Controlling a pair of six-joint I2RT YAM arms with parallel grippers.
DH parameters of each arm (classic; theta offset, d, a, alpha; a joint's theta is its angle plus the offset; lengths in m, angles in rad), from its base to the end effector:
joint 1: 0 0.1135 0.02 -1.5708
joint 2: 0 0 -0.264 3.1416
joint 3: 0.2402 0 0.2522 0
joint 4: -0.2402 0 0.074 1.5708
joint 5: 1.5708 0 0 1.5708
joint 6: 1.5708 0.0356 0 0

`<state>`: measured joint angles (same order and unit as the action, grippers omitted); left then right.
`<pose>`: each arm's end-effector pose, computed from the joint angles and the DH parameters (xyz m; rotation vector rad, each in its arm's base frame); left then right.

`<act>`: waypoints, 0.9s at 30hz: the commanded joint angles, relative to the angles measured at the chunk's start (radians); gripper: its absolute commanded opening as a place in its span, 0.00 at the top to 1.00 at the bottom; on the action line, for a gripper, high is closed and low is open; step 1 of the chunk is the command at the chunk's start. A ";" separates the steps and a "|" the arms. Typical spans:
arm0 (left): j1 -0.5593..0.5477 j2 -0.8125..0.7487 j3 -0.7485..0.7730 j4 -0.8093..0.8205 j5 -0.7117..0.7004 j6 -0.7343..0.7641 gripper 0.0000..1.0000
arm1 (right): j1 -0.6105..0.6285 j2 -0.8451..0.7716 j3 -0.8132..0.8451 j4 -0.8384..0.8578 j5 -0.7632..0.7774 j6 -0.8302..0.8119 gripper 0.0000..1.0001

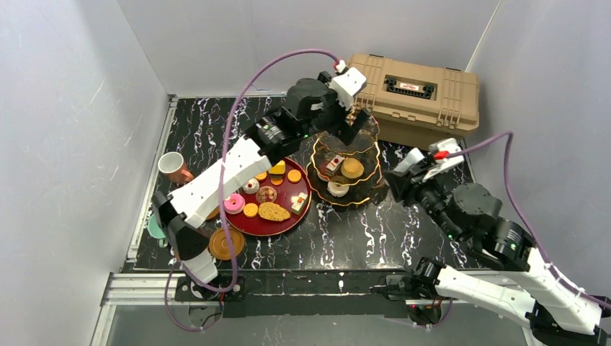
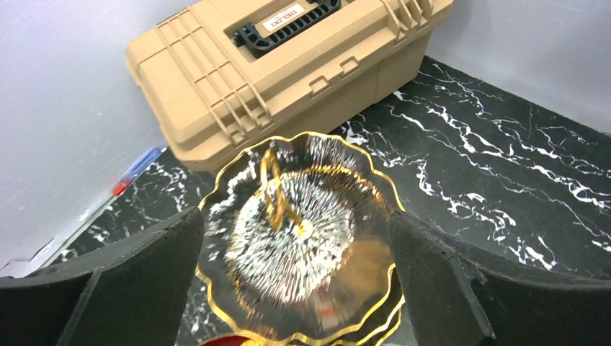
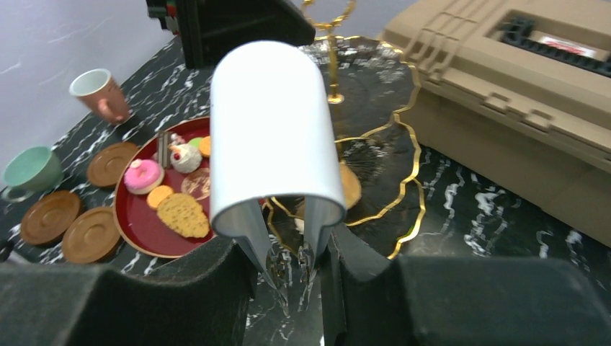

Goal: Serve the afternoon tea
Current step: Adjust the desert table at the center of the board, then pick up the desert from the tray.

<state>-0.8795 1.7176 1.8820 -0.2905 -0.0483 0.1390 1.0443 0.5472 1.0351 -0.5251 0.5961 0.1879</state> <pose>0.2558 -0.3064 0.4602 0.8079 1.5220 -0.5105 0.0606 0.0645 0.4148 -0.2271 1.6062 0.4760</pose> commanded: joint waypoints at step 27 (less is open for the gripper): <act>0.812 -0.566 -0.366 -0.642 0.121 -0.040 0.02 | 0.046 1.158 0.257 1.055 -0.519 0.059 0.80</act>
<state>-0.1379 1.1812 1.5372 -0.8379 0.0681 0.0940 1.0702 1.6333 1.1671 0.3420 0.0917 0.2375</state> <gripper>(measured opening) 0.981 0.395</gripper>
